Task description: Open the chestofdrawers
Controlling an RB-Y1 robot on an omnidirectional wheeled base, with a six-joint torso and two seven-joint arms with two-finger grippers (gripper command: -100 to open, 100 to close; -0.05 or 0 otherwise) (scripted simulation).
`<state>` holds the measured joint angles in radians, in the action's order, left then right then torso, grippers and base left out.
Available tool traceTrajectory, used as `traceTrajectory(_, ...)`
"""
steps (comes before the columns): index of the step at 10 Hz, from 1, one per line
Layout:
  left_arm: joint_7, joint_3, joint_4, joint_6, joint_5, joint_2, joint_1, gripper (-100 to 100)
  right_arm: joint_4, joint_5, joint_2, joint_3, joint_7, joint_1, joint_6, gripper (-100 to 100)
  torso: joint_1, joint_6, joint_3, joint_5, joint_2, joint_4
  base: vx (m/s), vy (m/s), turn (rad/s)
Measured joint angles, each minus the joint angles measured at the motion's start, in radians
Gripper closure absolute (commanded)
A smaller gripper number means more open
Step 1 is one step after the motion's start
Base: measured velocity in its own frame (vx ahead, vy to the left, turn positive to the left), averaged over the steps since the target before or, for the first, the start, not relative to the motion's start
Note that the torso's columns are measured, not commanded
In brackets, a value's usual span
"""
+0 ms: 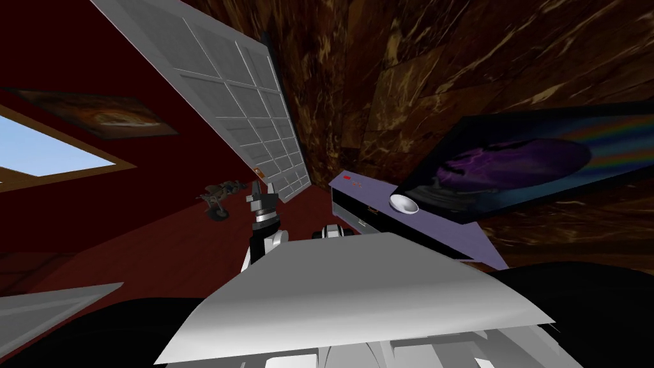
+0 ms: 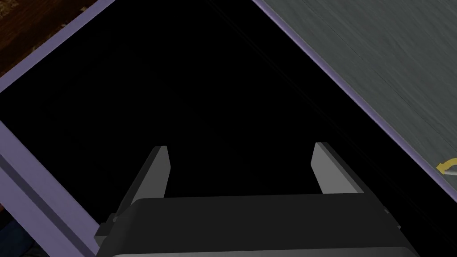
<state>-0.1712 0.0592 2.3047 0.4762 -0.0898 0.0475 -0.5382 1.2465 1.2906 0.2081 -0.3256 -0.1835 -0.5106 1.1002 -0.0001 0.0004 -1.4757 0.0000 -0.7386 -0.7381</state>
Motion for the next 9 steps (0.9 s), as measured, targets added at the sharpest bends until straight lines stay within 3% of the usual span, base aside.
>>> traceTrajectory(5,0.000,0.000,0.000,0.000,0.000,0.000,0.000,0,-0.095,0.095,-0.009,-0.031,-0.022,0.016,0.125,-100,0.000,0.000,-0.001,0.000,0.001,0.000,0.024,0.003,0.113)
traceTrajectory(9,0.000,0.000,0.000,0.000,0.000,0.000,0.000,0,-0.200,0.188,-0.022,-0.061,-0.037,0.041,0.243,-100,0.000,0.000,0.000,0.000,0.000,0.000,0.031,0.006,0.121)
